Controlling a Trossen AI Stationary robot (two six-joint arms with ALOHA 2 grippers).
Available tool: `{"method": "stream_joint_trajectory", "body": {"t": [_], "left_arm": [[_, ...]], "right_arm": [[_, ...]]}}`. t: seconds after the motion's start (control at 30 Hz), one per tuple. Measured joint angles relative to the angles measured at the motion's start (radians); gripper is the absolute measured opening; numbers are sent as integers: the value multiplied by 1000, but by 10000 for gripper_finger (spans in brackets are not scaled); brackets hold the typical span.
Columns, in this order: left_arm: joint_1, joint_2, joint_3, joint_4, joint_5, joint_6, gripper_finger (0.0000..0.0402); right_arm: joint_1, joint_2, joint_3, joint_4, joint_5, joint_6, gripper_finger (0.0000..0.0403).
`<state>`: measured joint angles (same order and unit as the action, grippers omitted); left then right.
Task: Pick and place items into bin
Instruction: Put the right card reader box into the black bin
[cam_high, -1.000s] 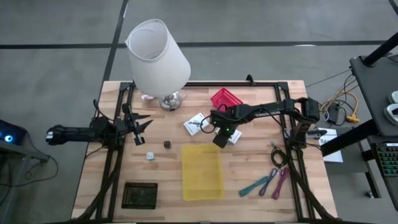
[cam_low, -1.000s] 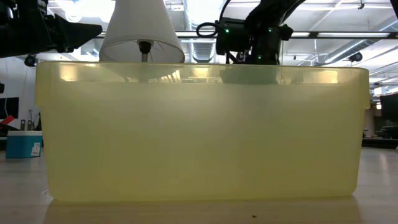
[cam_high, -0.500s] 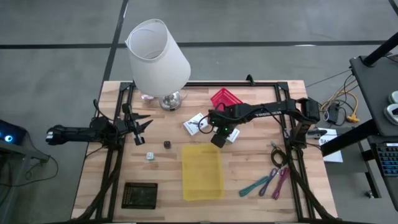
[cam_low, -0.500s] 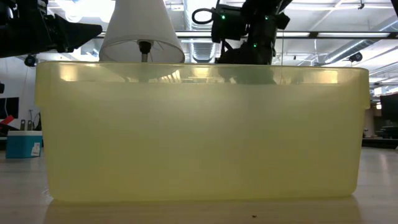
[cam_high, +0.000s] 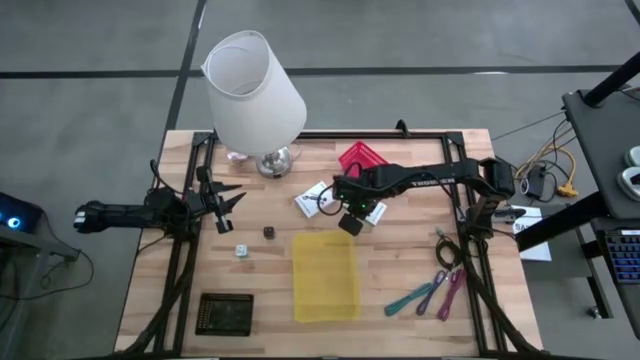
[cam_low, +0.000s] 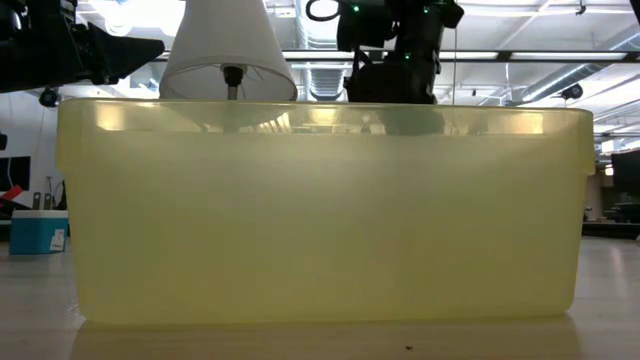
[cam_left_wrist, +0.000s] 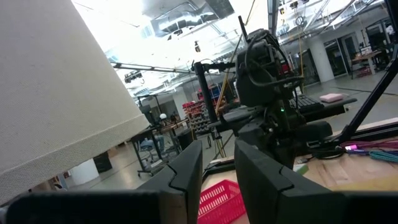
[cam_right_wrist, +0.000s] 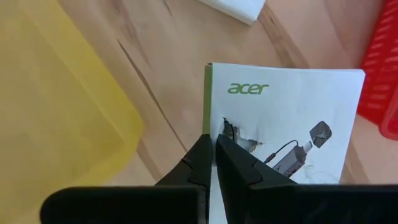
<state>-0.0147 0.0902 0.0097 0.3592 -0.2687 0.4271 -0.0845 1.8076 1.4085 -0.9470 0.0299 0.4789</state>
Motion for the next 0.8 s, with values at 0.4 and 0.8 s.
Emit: {"method": "stream_joint_trajectory", "body": {"t": [0.4,0.8], "left_arm": [[0,0,0,0,0,0,80],[0,0,0,0,0,0,80]], "right_arm": [[12,0,52,-13,16,-10,9],[68,0,78,6,207,-46,9]]}}
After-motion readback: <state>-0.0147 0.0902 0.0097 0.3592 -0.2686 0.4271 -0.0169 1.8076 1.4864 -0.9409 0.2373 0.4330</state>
